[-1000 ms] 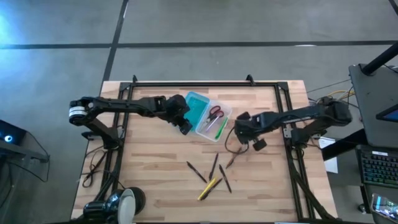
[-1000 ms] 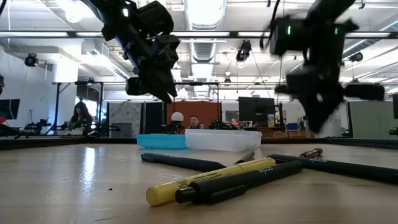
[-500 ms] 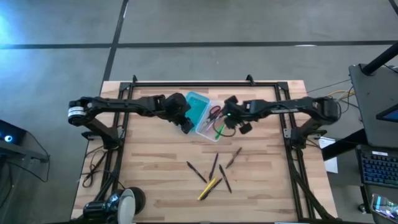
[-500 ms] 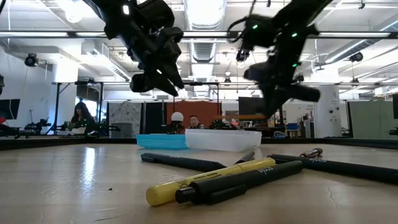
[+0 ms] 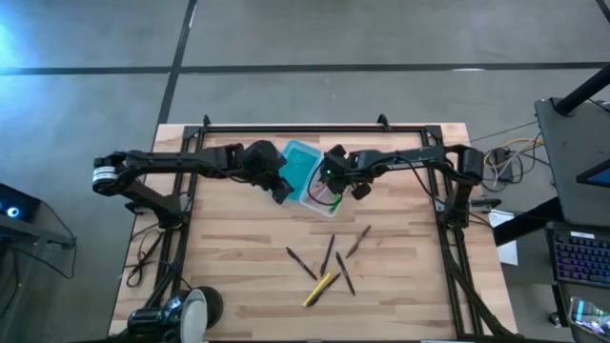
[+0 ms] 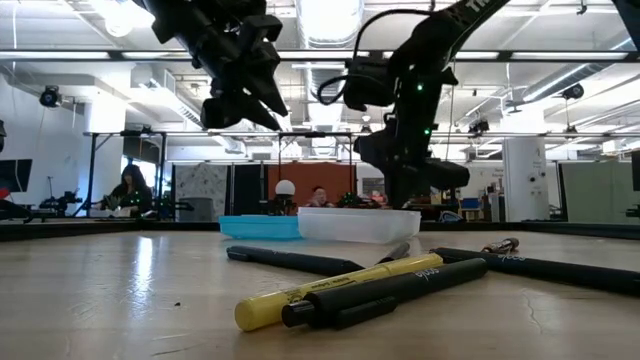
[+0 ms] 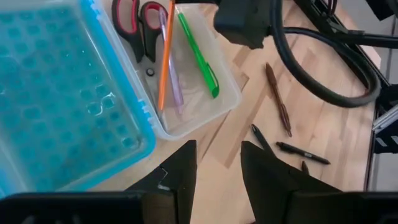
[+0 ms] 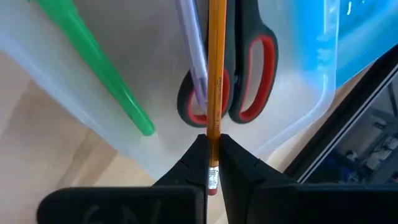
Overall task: Pick & place school supplies into a supply box
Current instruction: Put the orange pencil into the blue supply box, then put the brown pen into the blue supply box
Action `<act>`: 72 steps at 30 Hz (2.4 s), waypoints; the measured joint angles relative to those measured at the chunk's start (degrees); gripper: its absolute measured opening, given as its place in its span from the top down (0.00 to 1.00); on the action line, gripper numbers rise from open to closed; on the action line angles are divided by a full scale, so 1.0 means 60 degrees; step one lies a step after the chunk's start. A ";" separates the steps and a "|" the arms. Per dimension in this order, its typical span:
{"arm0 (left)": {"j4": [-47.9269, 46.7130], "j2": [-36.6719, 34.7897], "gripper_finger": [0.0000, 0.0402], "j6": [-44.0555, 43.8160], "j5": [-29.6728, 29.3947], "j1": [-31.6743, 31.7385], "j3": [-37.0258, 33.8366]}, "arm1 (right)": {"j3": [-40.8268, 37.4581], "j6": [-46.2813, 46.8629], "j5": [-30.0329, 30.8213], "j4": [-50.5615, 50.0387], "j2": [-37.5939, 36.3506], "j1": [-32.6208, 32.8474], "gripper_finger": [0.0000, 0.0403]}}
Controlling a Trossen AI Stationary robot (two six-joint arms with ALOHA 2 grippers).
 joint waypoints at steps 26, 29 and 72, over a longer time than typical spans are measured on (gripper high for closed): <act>-0.0265 0.0018 0.73 0.0851 0.0000 -0.0090 -0.0013 | -0.0762 0.3591 -0.1831 -0.1731 -0.2402 0.0532 0.57; -0.0263 0.0020 0.73 0.1157 0.0000 -0.0090 -0.0022 | -0.1640 0.3839 -0.2356 -0.1640 -0.3228 0.1181 0.59; -0.0063 0.0029 0.73 0.0985 0.0003 -0.0170 -0.0254 | -0.3159 0.6493 -0.3100 -0.0207 -0.2322 0.3904 0.95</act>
